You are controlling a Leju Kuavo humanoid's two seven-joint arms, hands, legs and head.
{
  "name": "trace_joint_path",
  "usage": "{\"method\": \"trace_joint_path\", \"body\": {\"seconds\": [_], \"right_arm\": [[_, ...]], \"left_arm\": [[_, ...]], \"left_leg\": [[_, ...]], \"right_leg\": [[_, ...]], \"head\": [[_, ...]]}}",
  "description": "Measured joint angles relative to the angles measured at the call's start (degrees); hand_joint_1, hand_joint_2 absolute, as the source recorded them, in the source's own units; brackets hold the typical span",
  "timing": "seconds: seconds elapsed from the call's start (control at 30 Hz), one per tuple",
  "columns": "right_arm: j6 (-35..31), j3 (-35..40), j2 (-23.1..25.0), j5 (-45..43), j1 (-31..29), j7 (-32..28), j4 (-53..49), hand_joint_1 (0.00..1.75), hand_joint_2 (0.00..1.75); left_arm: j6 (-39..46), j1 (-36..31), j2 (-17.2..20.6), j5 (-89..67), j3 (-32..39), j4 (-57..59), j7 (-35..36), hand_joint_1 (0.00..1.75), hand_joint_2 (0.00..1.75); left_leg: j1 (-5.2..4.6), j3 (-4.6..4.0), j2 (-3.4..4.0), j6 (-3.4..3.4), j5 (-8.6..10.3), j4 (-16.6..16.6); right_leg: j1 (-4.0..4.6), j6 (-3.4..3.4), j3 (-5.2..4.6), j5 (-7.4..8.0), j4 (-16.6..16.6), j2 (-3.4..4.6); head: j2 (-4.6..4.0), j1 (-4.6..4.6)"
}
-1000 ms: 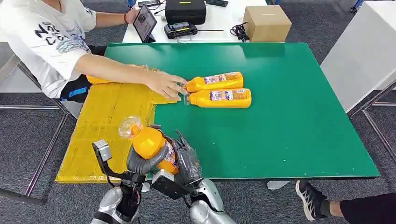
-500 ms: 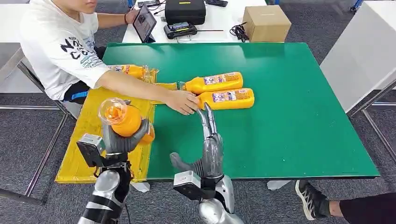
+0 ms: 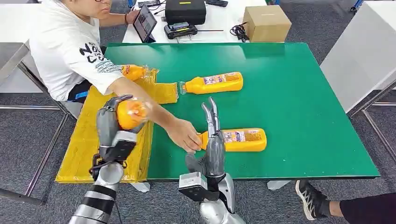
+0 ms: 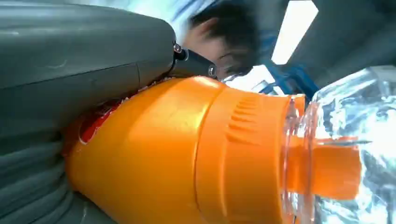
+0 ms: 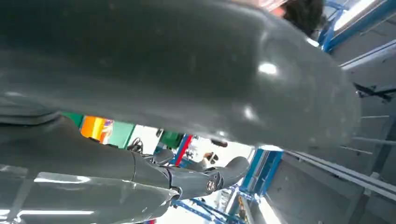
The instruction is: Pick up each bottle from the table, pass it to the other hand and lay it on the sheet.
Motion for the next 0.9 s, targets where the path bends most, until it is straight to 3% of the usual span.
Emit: {"method": "trace_joint_path", "body": {"seconds": [0.1,0.2,0.4,0.63,0.9], "right_arm": [[1.09,0.87,-0.02,-0.28,-0.56,0.35,-0.37,0.0,0.0],[1.33,1.29,-0.07,-0.59,-0.72,0.46,-0.57,0.0,0.0],[3.56,1.86,-0.2,-1.55,-0.89,0.94,-1.25,0.0,0.0],[5.4,2.14,-0.31,-2.03,-0.89,1.31,-1.68,0.0,0.0],[5.77,2.14,-0.31,-2.03,-0.9,1.33,-1.7,0.0,0.0]], "left_arm": [[0.65,-2.14,2.11,-21.47,1.61,4.07,2.74,1.75,1.75],[0.85,-3.24,3.01,-19.95,2.3,6.27,3.56,1.75,1.75],[1.11,-5.86,6.05,-32.46,2.75,11.75,10.4,1.75,1.75],[1.15,-7.97,9.79,-32.89,2.97,19.34,11.9,1.75,1.75],[1.15,-8.17,11.36,-32.54,3.23,22.44,11.81,1.75,1.75]], "left_leg": [[0.01,0.04,0.08,-0.03,0.04,0.0],[0.02,0.04,0.03,-0.04,0.05,0.0],[0.01,0.01,0.01,-0.04,0.05,0.0],[0.02,0.02,0.02,-0.04,0.05,0.0],[0.02,0.01,0.01,-0.04,0.05,0.0]], "right_leg": [[0.01,-0.02,-0.01,0.03,0.02,0.03],[0.01,-0.01,-0.02,0.02,0.02,0.02],[0.0,-0.01,-0.01,0.01,0.02,0.01],[0.01,-0.01,-0.02,0.01,0.02,0.02],[0.0,-0.01,-0.02,0.01,0.02,0.01]], "head": [[0.0,-0.02],[0.0,-0.02],[0.0,0.0],[0.0,-0.02],[0.0,0.0]]}}
